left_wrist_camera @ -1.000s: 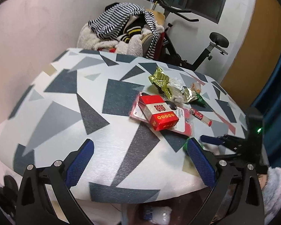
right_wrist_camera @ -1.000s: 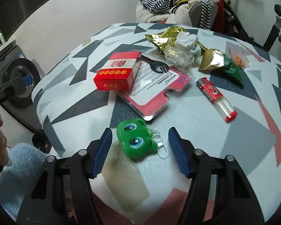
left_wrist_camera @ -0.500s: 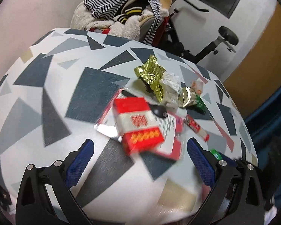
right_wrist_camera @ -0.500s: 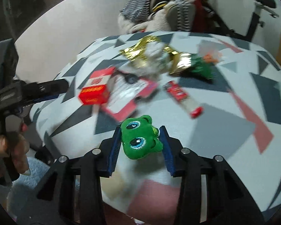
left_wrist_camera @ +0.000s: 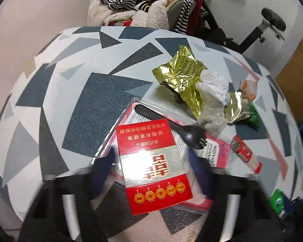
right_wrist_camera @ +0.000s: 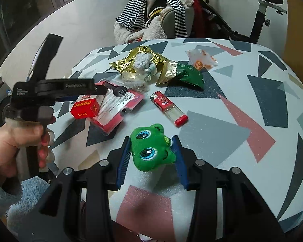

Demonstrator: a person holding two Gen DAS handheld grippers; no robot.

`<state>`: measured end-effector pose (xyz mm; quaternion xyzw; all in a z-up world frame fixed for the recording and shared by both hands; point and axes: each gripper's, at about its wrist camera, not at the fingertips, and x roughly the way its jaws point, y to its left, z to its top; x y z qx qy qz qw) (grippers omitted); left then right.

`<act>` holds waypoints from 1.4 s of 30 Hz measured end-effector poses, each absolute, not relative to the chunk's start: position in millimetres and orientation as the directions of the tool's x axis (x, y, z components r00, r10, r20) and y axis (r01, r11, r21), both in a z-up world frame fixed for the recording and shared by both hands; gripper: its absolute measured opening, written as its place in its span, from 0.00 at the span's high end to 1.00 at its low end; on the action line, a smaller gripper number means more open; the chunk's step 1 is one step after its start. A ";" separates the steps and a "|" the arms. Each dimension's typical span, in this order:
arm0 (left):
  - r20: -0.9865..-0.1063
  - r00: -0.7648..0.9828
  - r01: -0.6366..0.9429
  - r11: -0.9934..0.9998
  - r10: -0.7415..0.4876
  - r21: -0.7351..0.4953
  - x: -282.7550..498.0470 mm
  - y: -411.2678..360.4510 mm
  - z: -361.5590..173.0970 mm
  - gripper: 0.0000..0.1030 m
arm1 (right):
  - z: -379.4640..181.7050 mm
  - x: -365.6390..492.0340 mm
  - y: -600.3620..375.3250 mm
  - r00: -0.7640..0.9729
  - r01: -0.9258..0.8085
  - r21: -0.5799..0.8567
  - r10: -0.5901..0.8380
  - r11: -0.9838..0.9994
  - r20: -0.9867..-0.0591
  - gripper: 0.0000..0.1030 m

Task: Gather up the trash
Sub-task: 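Grasp the green frog keychain with the right tool while the left tool grasps the red cigarette pack, then lower the frog keychain and red pack into the brown bin and release both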

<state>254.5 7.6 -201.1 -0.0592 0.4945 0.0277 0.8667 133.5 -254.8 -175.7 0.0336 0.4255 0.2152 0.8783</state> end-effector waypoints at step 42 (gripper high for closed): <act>-0.610 0.687 0.296 0.919 -0.394 -0.261 -12.9 29.2 -135.9 0.43 | -190.3 -1.9 -211.7 0.409 -0.570 0.232 0.517 0.788 -0.752 0.58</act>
